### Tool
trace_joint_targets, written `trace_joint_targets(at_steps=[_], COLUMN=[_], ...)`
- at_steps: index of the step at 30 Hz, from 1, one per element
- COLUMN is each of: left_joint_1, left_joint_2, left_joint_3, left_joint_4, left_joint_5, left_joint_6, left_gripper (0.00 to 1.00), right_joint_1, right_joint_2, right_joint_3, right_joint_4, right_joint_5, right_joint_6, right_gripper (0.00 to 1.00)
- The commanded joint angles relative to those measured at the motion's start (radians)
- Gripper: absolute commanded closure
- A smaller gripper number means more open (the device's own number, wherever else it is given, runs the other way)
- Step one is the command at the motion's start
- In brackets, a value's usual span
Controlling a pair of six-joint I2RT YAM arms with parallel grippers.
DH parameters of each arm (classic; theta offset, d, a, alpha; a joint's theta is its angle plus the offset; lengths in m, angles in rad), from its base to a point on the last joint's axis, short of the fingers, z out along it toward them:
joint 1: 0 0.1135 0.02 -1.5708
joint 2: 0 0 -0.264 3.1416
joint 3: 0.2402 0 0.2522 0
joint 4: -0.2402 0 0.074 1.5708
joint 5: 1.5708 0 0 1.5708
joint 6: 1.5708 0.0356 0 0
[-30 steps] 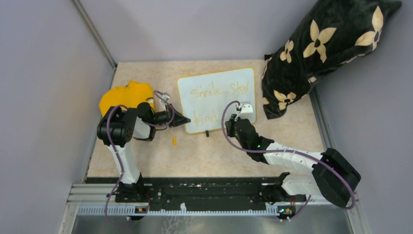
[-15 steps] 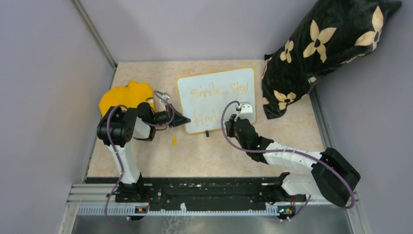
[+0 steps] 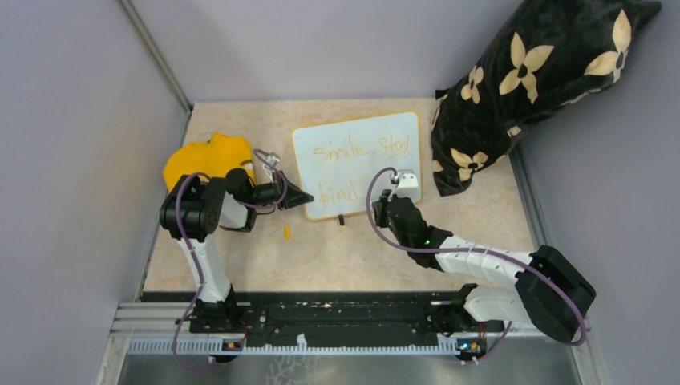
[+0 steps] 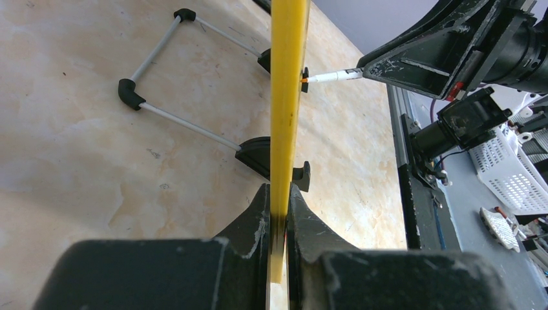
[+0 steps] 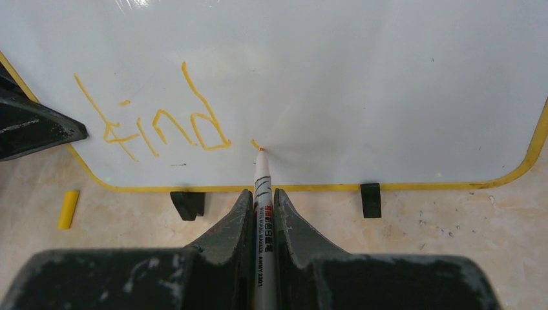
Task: Write a sentence on the whiteboard
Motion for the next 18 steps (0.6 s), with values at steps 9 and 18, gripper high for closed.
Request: trace_joint_targets(at_steps=[9,18], left_joint_1=[-0.003,-0.003], left_joint_2=[0.034,0.032], left_joint_3=[0.005,0.000], left_joint_4=[-0.083,-0.070], left_joint_5=[-0.041,-0.043], left_joint_6=[0.018,0.017], left_gripper=[1.00,1.00], right_joint_1=[-0.008,-0.007], right_joint_2=[-0.168,-0.385], right_joint_3=[0.043,0.055], right_joint_4=[-0.011,-0.161], right_joint_5=[-0.039,-0.110], right_joint_6=[0.010,-0.020], right_gripper=[1.00,1.00])
